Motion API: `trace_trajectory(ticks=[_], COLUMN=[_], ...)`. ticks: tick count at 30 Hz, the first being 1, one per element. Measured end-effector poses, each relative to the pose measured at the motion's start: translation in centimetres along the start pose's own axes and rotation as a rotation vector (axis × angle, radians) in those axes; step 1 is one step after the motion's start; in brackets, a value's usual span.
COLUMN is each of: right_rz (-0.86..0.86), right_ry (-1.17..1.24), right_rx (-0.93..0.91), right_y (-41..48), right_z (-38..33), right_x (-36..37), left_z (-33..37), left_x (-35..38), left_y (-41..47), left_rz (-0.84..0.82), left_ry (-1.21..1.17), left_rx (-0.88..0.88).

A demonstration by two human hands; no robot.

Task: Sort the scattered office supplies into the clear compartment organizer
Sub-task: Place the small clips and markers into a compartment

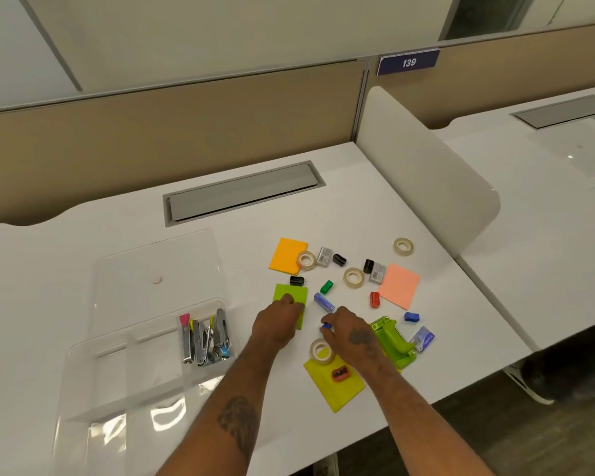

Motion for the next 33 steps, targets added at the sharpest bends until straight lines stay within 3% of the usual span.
trace_trajectory(ticks=[7,13,17,24,33], right_rz=[0.126,0.241,0.220,0.180,0.211], right_ry=[0.075,0.195,0.229,0.212,0.190], right_rx=[-0.065,-0.199,-0.246,-0.314,-0.303], right_y=[0.2,-2.0,-4.5,-9.0,-11.0], right_z=[-1.8,-8.5,-12.8,-16.8,-16.3], right_x=[-2.2,-2.8,-1.2,2.2,2.2], left_z=[-1.1,-4.6,-7.3,-9.3,-9.1], left_x=[-3.1,-6.1,-6.6,-3.5,-1.6], left_y=[-2.2,-8.4,-13.8,-20.7,-22.3], left_rz=[0.140,0.257,0.331,0.299,0.261], left_ry=[-0.136,-0.199,-0.253,-0.283,-0.288], left_rx=[-0.050,-0.068,-0.114,-0.153,-0.152])
Point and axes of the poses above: each hand's wrist, its own y-axis towards the middle knuckle, its own x-axis out of the palm, z = x × y, the point moved 9 cm from there along y, towards the middle knuckle, and after that the axes turned 5 degrees about x, right-handed, at the moved point
